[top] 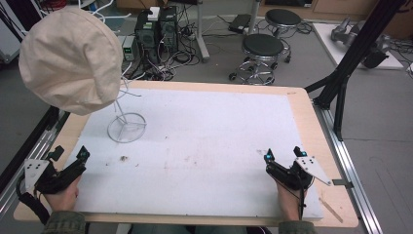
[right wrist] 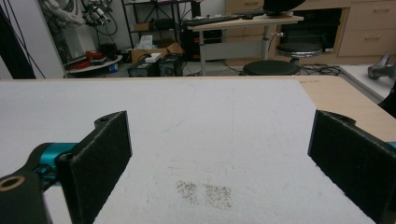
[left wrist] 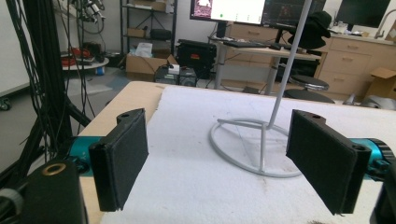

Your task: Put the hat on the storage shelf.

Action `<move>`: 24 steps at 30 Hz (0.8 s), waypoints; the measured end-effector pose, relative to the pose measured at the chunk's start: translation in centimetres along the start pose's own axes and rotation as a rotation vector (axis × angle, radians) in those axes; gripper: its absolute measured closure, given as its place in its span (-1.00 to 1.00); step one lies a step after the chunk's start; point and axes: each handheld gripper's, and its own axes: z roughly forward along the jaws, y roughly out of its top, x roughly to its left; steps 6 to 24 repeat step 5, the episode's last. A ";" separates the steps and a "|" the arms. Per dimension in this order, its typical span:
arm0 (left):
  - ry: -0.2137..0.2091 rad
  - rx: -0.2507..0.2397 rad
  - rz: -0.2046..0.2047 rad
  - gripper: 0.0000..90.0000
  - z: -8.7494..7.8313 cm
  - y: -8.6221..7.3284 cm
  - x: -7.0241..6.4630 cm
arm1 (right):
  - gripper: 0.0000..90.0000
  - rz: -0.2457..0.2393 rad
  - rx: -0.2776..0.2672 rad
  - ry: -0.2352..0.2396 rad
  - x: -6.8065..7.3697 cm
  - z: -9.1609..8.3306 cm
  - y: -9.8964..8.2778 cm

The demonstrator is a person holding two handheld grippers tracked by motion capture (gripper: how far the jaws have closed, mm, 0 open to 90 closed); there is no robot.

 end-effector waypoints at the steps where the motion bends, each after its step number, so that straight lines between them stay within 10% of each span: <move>1: -0.004 0.001 -0.002 -0.54 0.0 0.0 0.0 | -0.89 -0.002 0.000 0.001 0.0 0.0 0.0; 24: -0.012 0.010 -0.004 -0.54 0.1 0.0 -0.1 | -0.89 -0.003 0.000 0.001 0.0 0.0 0.0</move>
